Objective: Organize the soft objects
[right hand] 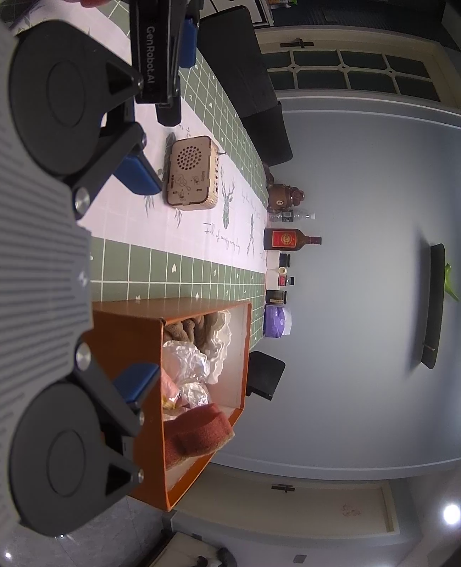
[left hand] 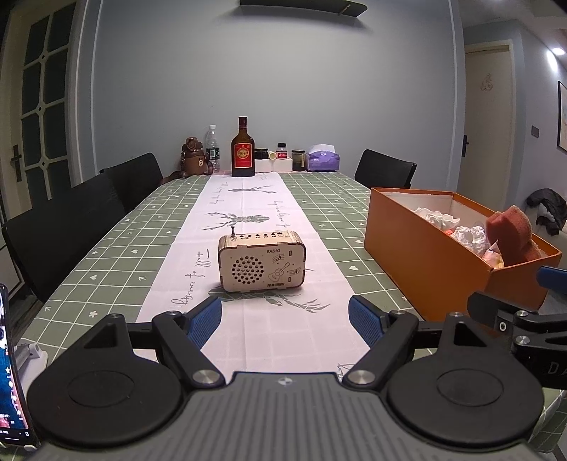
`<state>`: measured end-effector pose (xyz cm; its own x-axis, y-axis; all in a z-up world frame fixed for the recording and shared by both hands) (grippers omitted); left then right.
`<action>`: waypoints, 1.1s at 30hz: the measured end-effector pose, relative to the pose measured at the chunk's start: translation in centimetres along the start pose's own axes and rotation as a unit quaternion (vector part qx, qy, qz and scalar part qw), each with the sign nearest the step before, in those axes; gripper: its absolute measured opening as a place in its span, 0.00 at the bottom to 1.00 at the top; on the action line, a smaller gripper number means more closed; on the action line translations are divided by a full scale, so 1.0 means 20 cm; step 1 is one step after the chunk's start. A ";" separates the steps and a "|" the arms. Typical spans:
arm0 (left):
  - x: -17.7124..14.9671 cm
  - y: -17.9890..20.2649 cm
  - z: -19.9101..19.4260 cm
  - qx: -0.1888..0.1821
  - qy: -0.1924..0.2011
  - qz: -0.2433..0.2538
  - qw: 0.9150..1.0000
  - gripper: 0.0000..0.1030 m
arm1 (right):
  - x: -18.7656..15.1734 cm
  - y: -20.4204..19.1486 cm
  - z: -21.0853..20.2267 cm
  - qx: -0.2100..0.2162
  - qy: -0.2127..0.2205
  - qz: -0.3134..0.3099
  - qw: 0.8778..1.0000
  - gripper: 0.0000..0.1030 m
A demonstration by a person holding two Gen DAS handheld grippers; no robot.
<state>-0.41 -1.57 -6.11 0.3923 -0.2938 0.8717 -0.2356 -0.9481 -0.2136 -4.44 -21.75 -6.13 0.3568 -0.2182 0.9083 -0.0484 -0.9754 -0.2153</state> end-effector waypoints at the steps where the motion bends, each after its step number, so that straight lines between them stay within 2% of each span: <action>1: 0.00 0.00 0.00 0.001 -0.001 0.000 1.000 0.93 | 0.00 0.00 0.00 0.001 0.000 0.000 1.000 0.96; 33: 0.01 0.01 0.00 0.016 -0.011 0.000 1.000 0.93 | 0.00 0.00 0.00 0.009 -0.004 -0.006 1.000 0.96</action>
<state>-0.47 -1.75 -5.99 0.4121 -0.2960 0.8617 -0.2072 -0.9514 -0.2278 -4.38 -21.73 -6.21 0.3655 -0.2058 0.9078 -0.0279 -0.9772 -0.2103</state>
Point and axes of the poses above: each gripper's, at about its wrist camera, not at the fingertips, and z roughly the way its jaws point, y to its right, x to its top, the point moved 1 cm from there along z, roughly the way its jaws point, and after that the axes turned 14 degrees about z, right-handed, at the moved point
